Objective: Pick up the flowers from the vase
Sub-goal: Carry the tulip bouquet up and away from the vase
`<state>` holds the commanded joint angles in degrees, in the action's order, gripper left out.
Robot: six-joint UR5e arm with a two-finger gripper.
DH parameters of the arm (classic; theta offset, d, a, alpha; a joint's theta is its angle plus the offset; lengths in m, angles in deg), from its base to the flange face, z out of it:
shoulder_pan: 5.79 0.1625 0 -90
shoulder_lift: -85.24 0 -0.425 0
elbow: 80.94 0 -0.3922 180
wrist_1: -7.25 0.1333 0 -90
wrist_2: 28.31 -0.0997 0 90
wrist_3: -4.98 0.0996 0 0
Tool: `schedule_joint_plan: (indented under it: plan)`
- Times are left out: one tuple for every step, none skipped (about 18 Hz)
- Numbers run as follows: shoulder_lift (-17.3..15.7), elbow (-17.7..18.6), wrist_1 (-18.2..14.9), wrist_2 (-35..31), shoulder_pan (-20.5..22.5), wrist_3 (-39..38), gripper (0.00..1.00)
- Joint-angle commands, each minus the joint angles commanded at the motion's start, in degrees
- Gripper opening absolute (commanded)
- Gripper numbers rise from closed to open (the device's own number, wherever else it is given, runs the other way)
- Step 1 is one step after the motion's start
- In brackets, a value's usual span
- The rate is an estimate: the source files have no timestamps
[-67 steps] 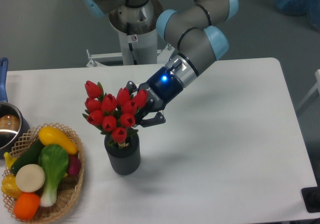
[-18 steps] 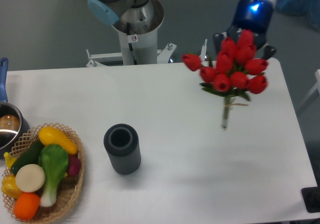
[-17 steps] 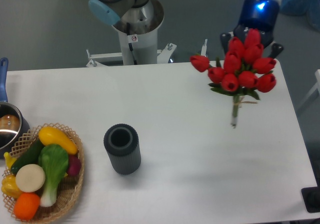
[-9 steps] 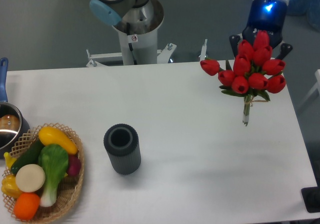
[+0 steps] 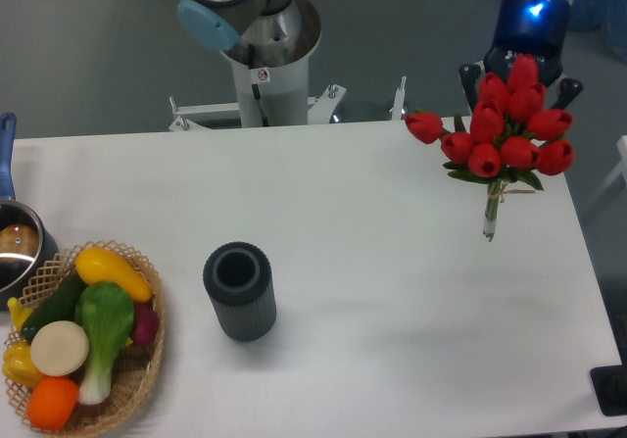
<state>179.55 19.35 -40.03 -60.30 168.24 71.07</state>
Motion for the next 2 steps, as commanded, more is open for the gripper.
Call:
schedule_joint_plan:
  plan:
    - [-0.09, 0.0, -0.09, 0.09, 0.0, 0.0, 0.3]
    - [-0.17, 0.17, -0.09, 0.09, 0.0, 0.0, 0.3]
